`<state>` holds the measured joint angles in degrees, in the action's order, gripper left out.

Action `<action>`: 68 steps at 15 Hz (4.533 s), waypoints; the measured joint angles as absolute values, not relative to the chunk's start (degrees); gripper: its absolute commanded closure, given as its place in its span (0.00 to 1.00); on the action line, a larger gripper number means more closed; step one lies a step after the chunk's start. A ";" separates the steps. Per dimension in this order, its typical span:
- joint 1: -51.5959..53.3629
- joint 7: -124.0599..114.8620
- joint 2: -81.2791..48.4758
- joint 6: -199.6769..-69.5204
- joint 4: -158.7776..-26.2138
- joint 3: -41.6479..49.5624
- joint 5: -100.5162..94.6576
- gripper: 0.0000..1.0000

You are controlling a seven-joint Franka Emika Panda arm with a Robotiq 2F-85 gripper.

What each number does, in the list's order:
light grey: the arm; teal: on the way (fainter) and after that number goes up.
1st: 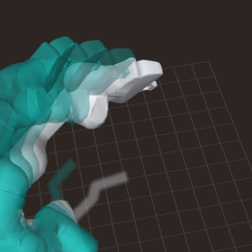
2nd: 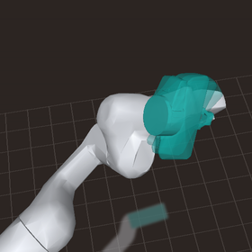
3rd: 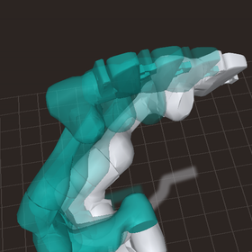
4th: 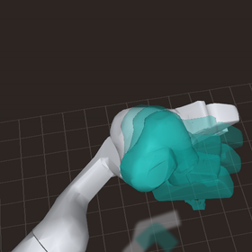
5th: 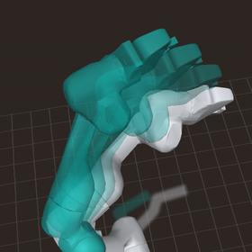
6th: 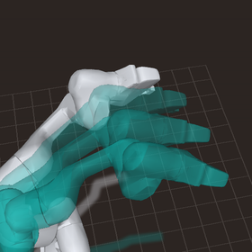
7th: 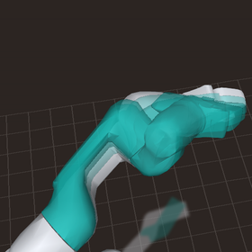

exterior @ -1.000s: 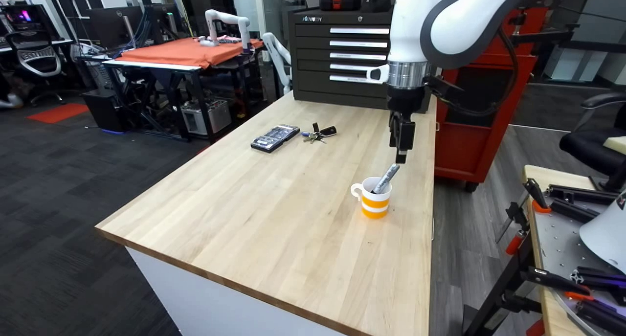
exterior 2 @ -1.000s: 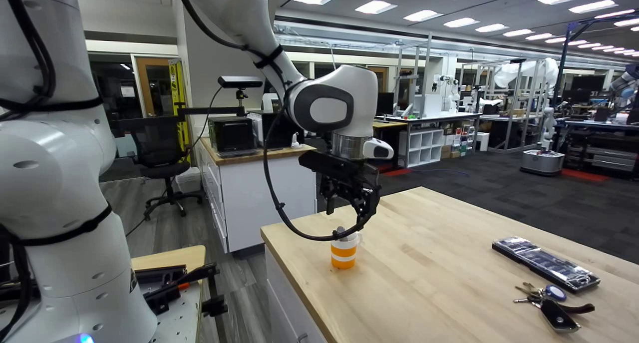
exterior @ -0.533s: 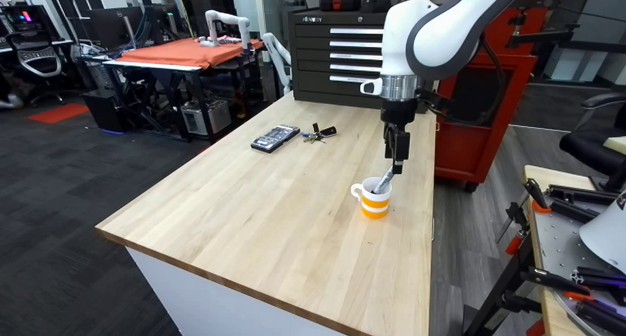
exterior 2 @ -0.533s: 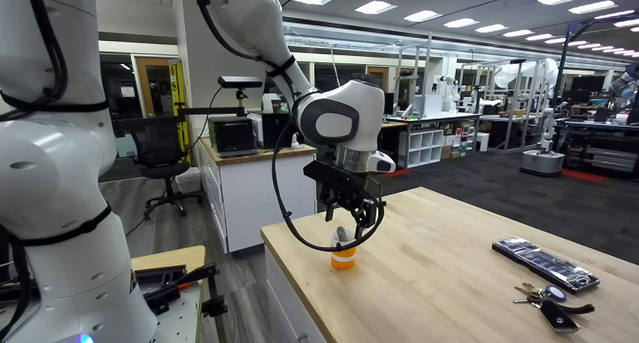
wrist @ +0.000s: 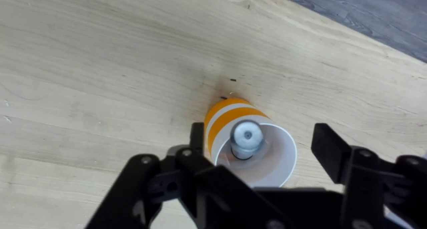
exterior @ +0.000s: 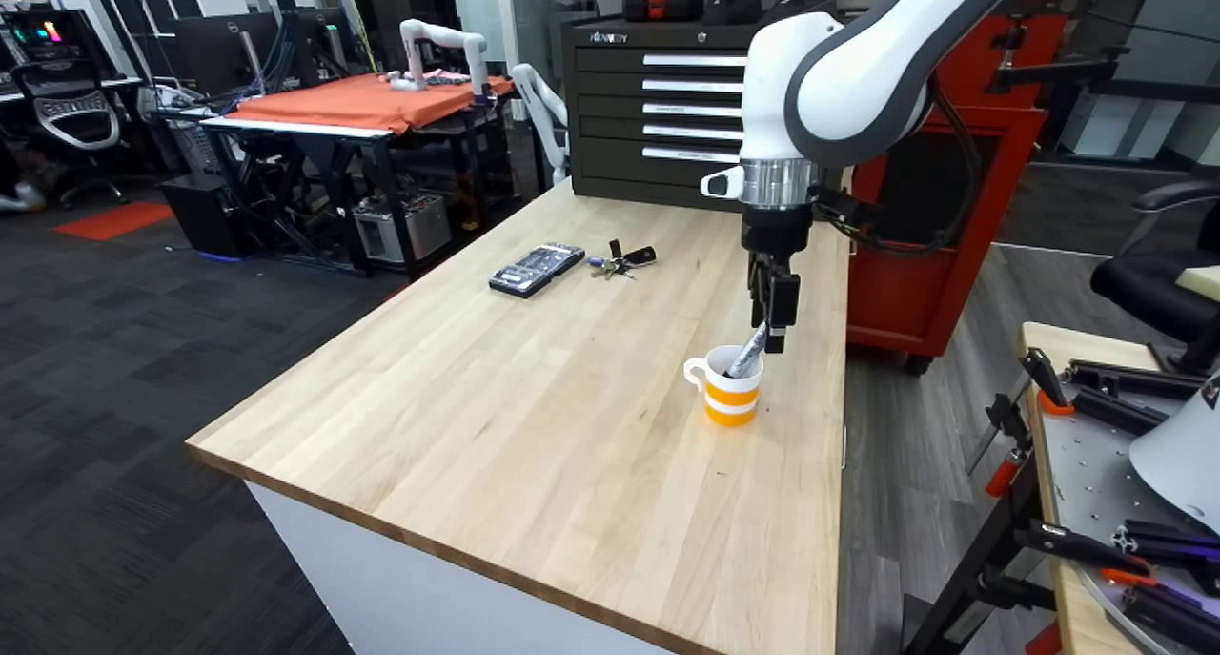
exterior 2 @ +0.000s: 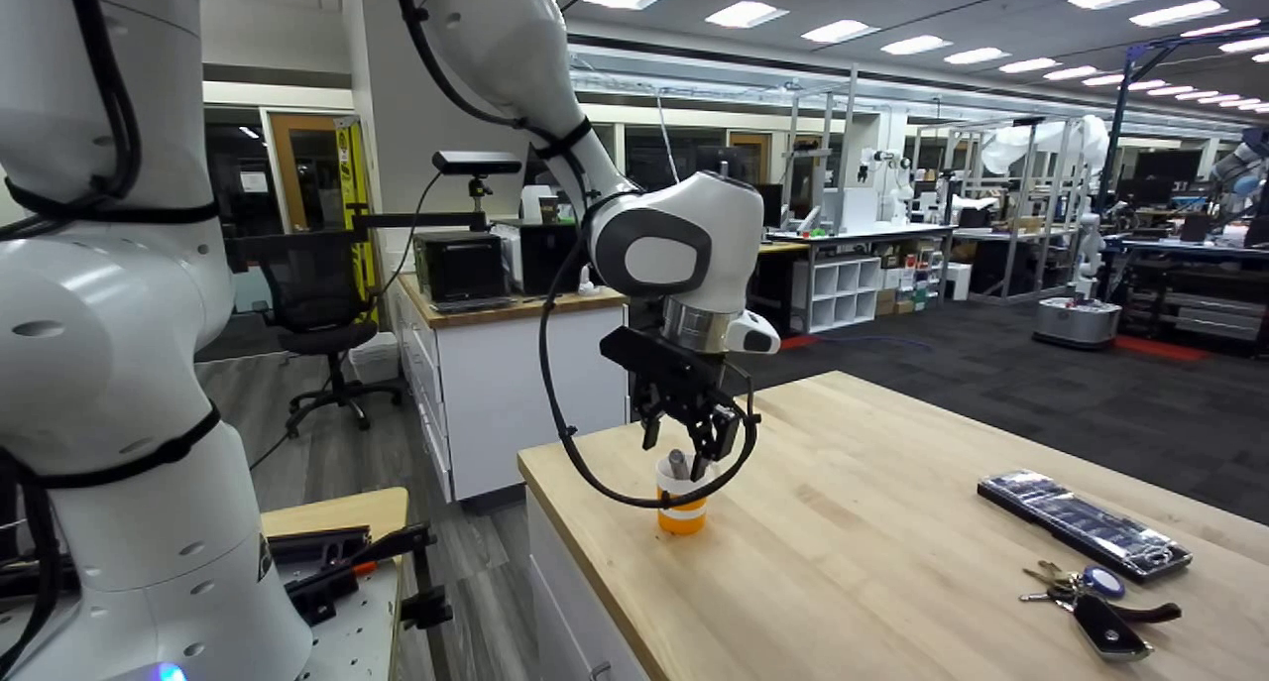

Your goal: Remove the marker from the cup and put it on the table

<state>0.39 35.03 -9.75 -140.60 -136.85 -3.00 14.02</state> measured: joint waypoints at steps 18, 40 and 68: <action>0.09 35.21 -7.26 -139.76 -137.02 -5.09 13.84 0.94; -0.47 25.41 4.97 -131.86 -139.14 0.68 -0.05 0.94; -2.39 12.13 -23.13 -164.10 -133.83 2.26 -2.24 0.13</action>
<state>-2.39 12.13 -23.13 -164.10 -133.83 2.26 -2.24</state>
